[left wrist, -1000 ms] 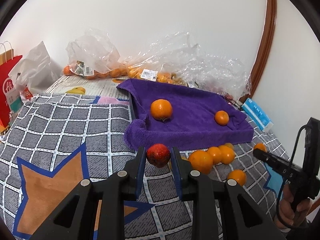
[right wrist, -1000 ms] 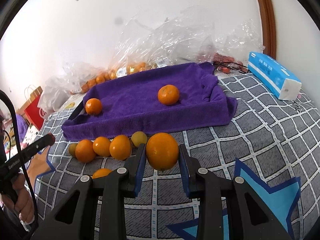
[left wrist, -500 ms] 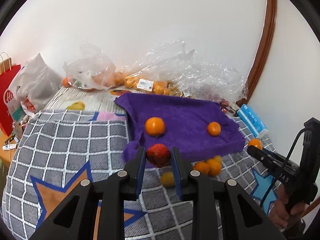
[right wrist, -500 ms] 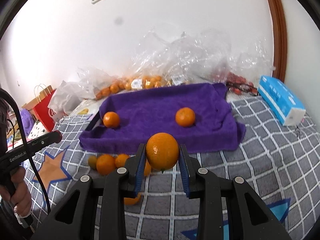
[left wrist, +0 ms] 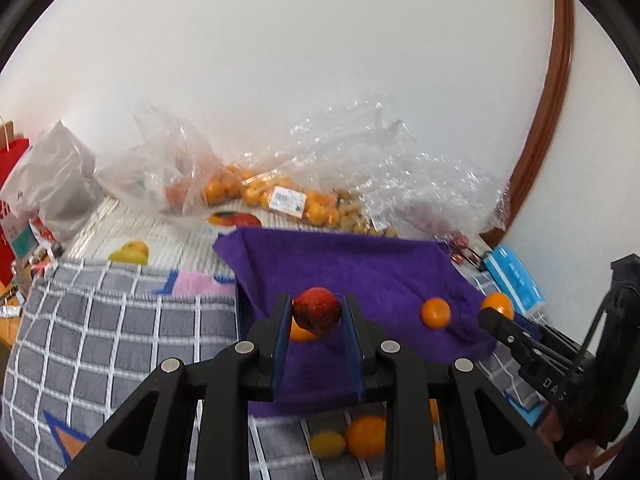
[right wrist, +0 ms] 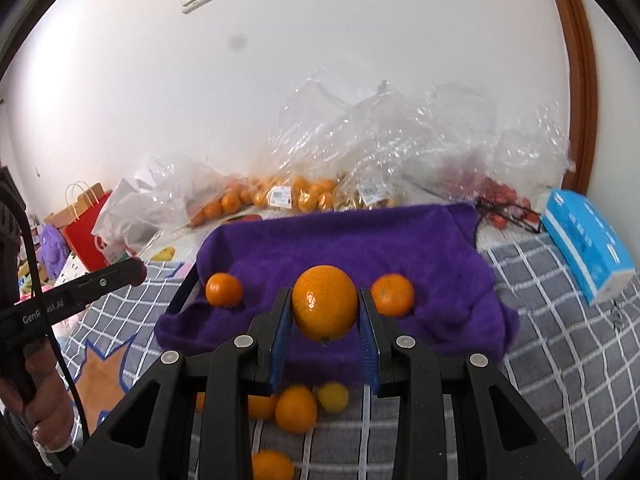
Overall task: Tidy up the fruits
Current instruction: 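Carry the red fruit and the orange over the purple towel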
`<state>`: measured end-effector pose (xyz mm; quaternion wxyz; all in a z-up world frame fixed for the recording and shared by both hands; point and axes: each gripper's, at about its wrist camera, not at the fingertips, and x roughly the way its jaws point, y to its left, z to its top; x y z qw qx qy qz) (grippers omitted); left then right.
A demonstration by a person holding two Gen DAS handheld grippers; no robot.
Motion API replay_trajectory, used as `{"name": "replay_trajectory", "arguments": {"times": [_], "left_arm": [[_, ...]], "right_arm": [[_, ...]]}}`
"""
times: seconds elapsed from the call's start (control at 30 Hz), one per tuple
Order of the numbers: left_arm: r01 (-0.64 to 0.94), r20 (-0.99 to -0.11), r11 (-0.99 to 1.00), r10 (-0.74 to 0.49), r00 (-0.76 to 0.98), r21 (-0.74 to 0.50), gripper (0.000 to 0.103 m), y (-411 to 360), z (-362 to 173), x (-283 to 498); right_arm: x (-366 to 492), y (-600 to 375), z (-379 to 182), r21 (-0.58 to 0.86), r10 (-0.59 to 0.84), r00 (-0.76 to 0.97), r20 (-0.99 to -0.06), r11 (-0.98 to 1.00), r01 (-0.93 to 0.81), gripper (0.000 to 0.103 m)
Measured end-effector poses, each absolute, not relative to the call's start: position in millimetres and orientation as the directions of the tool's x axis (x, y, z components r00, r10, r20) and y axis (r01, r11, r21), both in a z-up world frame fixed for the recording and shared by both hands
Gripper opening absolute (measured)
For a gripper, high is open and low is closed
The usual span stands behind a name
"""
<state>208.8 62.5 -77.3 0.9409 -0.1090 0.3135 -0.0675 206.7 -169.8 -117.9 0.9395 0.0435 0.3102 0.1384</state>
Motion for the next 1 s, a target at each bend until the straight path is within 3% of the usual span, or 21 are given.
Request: {"name": "replay_trajectory", "arguments": {"times": [1.0], "left_arm": [[0.044,-0.629,0.958,-0.221,0.745,-0.285,0.024,63.6,-138.4,244.5]], "right_arm": [[254.7,-194.6,-164.2,0.215,0.234,0.753,-0.615,0.968,-0.126,0.032]]}}
